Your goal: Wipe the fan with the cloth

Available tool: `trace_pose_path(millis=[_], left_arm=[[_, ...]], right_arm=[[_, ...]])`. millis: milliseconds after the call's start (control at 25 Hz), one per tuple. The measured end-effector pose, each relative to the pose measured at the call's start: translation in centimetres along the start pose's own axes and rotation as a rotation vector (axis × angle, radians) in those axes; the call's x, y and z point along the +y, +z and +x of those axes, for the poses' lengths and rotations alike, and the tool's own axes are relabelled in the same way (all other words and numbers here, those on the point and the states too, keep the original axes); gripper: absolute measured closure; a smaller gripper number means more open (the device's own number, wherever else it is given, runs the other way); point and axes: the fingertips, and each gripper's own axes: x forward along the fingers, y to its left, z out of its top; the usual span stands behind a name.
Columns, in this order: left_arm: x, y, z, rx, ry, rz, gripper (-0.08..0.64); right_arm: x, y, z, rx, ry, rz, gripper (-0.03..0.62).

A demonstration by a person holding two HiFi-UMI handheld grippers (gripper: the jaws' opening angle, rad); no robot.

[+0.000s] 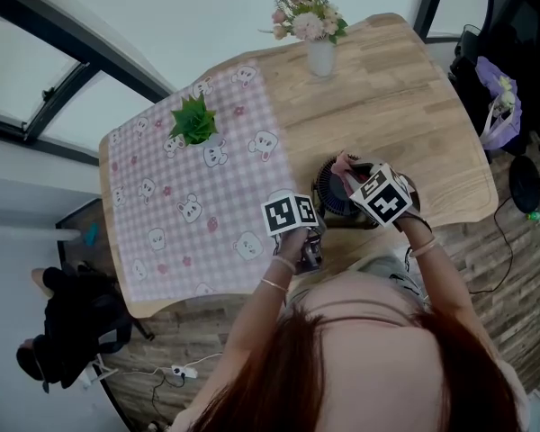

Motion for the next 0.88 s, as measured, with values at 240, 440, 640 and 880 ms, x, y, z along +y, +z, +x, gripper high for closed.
trace_pose_path(millis=[240,440,640,880], left_arm=[[0.0,0.1,0.1,-0.006,0.007,-0.007,0.465],[0.1,0.1,0.0,-0.016,0.014,-0.017,0.465],[0.2,0.0,0.0,-0.025,0.021,-0.031,0.465],[0.1,0.0,-0.1,-0.03,0.025,-0.042,0.465]], right_arm=[[-0.4,-0.2,0.0,0.0,-0.019,0.009,0.566],[-0.6,-0.5,-0.2,0.002,-0.029,0.013,0.566],[-0.7,-0.8,-0.5,0.002,-0.035,0.019,0.566],[-0.6,-1.1,-0.8,0.005,-0.045,0.029,0.566]])
